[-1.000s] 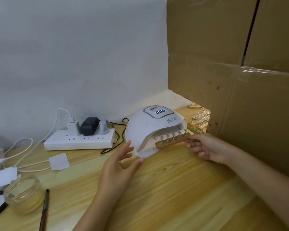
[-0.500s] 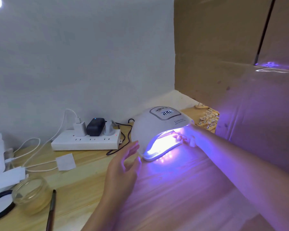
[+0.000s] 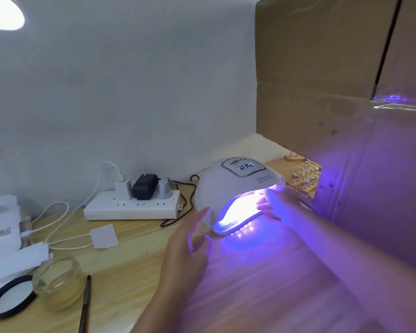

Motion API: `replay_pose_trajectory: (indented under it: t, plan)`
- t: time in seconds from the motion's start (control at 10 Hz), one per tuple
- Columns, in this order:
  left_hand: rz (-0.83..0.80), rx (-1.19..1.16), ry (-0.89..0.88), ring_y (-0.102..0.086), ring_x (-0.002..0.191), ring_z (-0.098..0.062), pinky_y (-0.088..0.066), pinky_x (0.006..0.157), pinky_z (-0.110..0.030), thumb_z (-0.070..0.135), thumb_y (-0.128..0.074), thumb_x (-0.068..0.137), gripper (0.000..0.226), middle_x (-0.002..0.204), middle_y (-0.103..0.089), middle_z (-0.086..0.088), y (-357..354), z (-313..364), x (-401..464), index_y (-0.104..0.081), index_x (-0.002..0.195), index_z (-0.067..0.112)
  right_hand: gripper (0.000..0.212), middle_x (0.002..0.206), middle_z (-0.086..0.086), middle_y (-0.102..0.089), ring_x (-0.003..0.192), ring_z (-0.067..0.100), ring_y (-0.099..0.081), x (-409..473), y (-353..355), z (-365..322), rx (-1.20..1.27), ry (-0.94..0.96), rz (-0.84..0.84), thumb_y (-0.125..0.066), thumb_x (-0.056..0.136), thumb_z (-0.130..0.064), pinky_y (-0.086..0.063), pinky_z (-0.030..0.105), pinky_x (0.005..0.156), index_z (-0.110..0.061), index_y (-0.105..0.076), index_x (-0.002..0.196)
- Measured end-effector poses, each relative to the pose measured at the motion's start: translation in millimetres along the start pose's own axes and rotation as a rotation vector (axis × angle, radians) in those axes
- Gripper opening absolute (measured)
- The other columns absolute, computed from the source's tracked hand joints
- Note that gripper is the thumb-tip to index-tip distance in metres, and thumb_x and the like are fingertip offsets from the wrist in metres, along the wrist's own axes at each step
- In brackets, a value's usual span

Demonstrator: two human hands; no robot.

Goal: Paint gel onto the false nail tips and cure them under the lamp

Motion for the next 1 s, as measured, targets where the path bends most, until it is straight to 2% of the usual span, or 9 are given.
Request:
replay_pose_trajectory:
  t: [0.1,0.2,0.3,0.4,0.5,0.7,0.8,0.9,1.0]
  plan:
    - [0.008,0.231,-0.021,-0.051,0.094,0.012,-0.013,0.114,-0.027,0.004,-0.053,0.085,0.052,0.114,-0.046,0.035,-0.6,3.6,-1.4,-0.046,0.113,0.047,0.024,0.055,0.002,-0.058,0.036,0.006,-0.049,-18.2,24.5,0.2,-0.080,0.242,0.059,-0.051,0.090,-0.019,-0.040,0.017,0.040,-0.012,-0.058,0.068]
    - [-0.014,0.336,-0.043,-0.036,0.104,0.027,0.019,0.101,-0.009,0.006,-0.054,0.083,0.059,0.112,-0.039,0.039,-3.6,5.2,-1.6,-0.035,0.107,0.055,0.031,0.050,-0.010,-0.050,0.047,0.004,-0.043,-43.9,45.8,-26.2,-0.111,0.623,0.217,-0.045,0.081,-0.030,-0.036,0.026,0.053,-0.017,-0.051,0.053]
    - [-0.007,0.335,-0.036,-0.019,0.101,0.039,0.022,0.096,-0.005,0.005,-0.053,0.082,0.063,0.108,-0.032,0.043,-3.2,4.6,-1.8,-0.029,0.107,0.057,0.022,0.083,-0.016,-0.048,0.087,0.005,-0.041,-52.0,28.4,-62.9,-0.344,0.861,0.130,-0.042,0.084,-0.025,-0.031,0.015,0.069,-0.033,-0.063,0.085]
    - [0.018,0.328,-0.034,-0.025,0.100,0.034,0.021,0.099,-0.008,0.003,-0.053,0.082,0.065,0.108,-0.033,0.042,-0.3,2.8,-2.6,-0.028,0.108,0.058,0.041,0.125,-0.001,-0.037,0.122,0.013,-0.022,-37.1,-4.5,-85.5,-0.780,0.883,-0.013,-0.038,0.093,-0.015,-0.017,0.018,0.091,-0.032,-0.053,0.127]
    - [0.032,0.304,-0.019,-0.023,0.099,0.037,0.013,0.109,-0.022,0.002,-0.052,0.083,0.065,0.107,-0.034,0.042,2.1,1.9,-3.1,-0.029,0.107,0.058,0.037,0.146,-0.001,-0.025,0.134,0.014,-0.011,-25.2,-20.0,-85.1,-0.910,0.844,-0.049,-0.034,0.096,-0.020,-0.007,0.023,0.100,-0.032,-0.058,0.122]
    - [0.068,0.249,0.066,-0.031,0.094,0.028,-0.006,0.114,-0.038,0.005,-0.049,0.085,0.056,0.109,-0.064,-0.002,5.4,1.3,-5.1,-0.037,0.108,0.054,0.031,0.141,-0.004,-0.036,0.130,0.014,-0.022,-16.6,-24.0,-87.0,-0.714,0.749,0.022,-0.042,0.095,-0.021,-0.018,0.019,0.094,-0.027,-0.072,0.102]
    - [0.087,0.206,0.063,-0.015,0.088,0.040,-0.021,0.109,-0.047,0.004,-0.050,0.084,0.056,0.109,-0.063,0.004,6.7,0.7,-6.5,-0.037,0.104,0.055,0.031,0.141,-0.002,-0.038,0.129,0.017,-0.024,-16.6,-23.4,-82.7,-0.673,0.769,0.043,-0.042,0.095,-0.019,-0.018,0.018,0.094,-0.027,-0.071,0.105]
    - [0.100,0.190,0.032,-0.022,0.088,0.037,-0.020,0.110,-0.045,0.004,-0.051,0.085,0.054,0.113,-0.049,0.027,6.3,0.3,-6.1,-0.041,0.108,0.052,0.034,0.146,0.002,-0.033,0.132,0.020,-0.022,-21.0,-21.5,-77.8,-0.764,0.850,0.084,-0.042,0.094,-0.017,-0.015,0.020,0.099,-0.031,-0.067,0.112]
    - [0.081,0.209,0.032,-0.039,0.086,0.021,-0.018,0.110,-0.035,0.006,-0.052,0.086,0.047,0.113,-0.049,0.026,7.3,0.8,-5.7,-0.049,0.120,0.038,0.033,0.148,0.006,-0.031,0.132,0.024,-0.022,-33.0,-16.3,-77.1,-0.744,0.909,0.136,-0.046,0.094,-0.016,-0.016,0.026,0.104,-0.026,-0.062,0.121]
Point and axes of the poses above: each hand's wrist, its own x-axis towards the middle knuckle, its own y-axis out of the back of the hand, z = x × y, the point moved 5 cm from there along x, towards the middle knuckle
